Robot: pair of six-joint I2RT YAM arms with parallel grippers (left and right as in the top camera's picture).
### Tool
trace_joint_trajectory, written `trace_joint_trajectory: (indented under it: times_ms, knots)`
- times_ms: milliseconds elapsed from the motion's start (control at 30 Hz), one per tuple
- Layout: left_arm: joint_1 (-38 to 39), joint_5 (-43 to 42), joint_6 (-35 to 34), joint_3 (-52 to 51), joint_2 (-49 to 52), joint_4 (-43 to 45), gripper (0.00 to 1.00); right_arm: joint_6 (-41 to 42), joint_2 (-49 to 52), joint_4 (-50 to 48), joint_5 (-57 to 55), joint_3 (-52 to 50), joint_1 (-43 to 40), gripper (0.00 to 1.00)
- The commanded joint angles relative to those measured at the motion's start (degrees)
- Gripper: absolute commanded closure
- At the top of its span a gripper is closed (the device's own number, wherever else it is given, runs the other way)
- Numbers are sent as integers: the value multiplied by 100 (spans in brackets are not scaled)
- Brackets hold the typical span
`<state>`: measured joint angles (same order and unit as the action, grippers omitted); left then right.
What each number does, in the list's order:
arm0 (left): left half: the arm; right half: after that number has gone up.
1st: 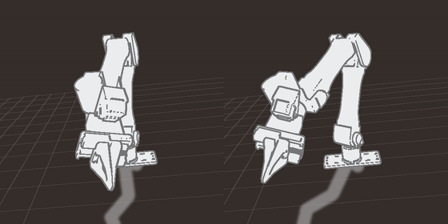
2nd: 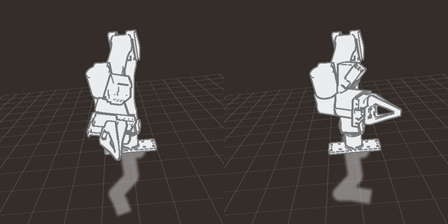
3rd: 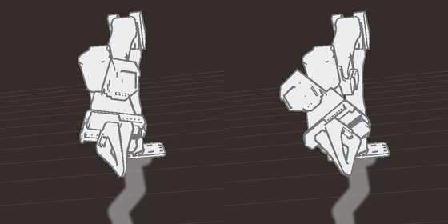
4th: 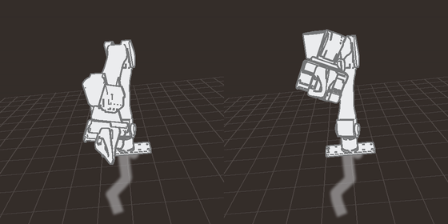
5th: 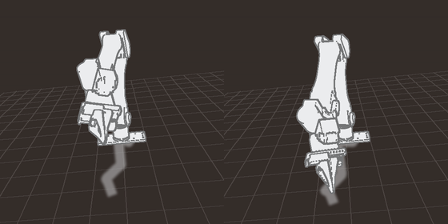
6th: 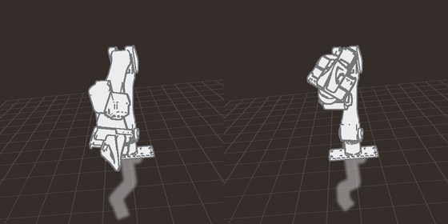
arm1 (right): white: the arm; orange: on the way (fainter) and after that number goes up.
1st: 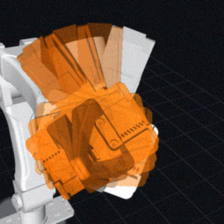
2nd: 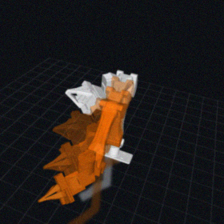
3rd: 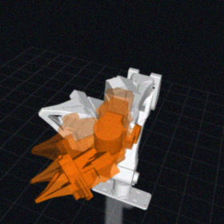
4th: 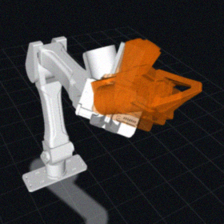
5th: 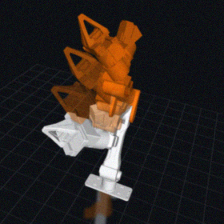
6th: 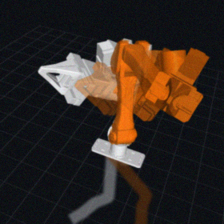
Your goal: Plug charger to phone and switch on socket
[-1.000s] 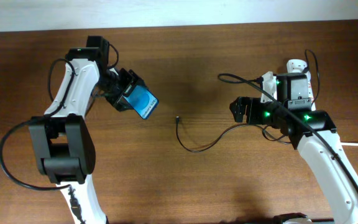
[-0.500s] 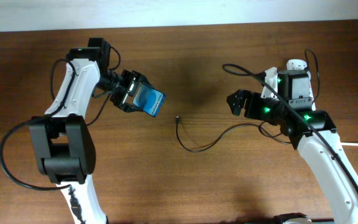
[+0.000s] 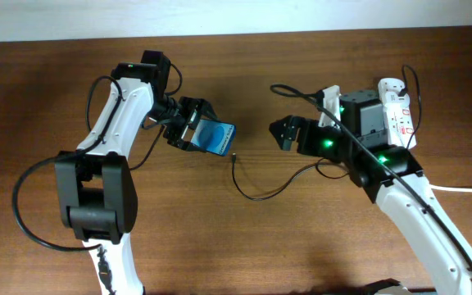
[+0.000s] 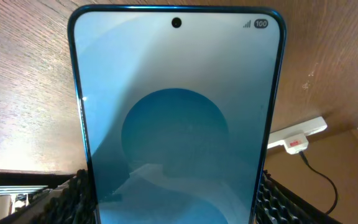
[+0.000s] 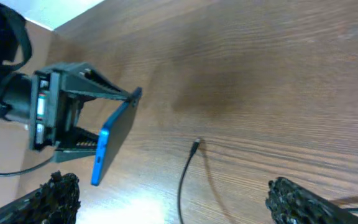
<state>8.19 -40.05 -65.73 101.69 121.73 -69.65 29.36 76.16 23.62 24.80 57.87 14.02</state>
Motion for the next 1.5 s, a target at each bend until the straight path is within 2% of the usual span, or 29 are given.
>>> trace_joint_trajectory:
  times_ms: [0,133,267,467,600,667,833,933,1167,1300,1467]
  knots:
    - [2,-68,-90,144,9,4,100,293,175,-210,28,120,254,2]
    - [72,-44,-63,144,9,212,100,568,516,-643,31,120,638,3]
    - [219,98,-177,144,9,319,100,765,745,-1010,-87,120,973,10]
    - [304,299,-376,144,9,319,100,911,780,-1060,-433,120,1054,17]
    - [345,297,-490,144,9,341,100,1231,811,-1062,-1091,120,1427,20]
    - [380,297,-503,144,9,341,100,1521,922,-1082,-1526,120,1676,25]
    - [505,297,-505,144,9,345,100,1799,1488,-1578,-1453,120,1838,43]
    - [544,297,-544,144,9,363,100,1821,1683,-1731,-1456,120,1908,47]
    - [640,297,-566,144,9,452,100,1917,1814,-1751,-1554,120,1908,66]
    - [640,295,-564,144,9,450,100,1917,1814,-1797,-1558,120,1908,69]
    - [640,295,-564,144,9,450,100,1917,1814,-1810,-1561,120,1908,81]
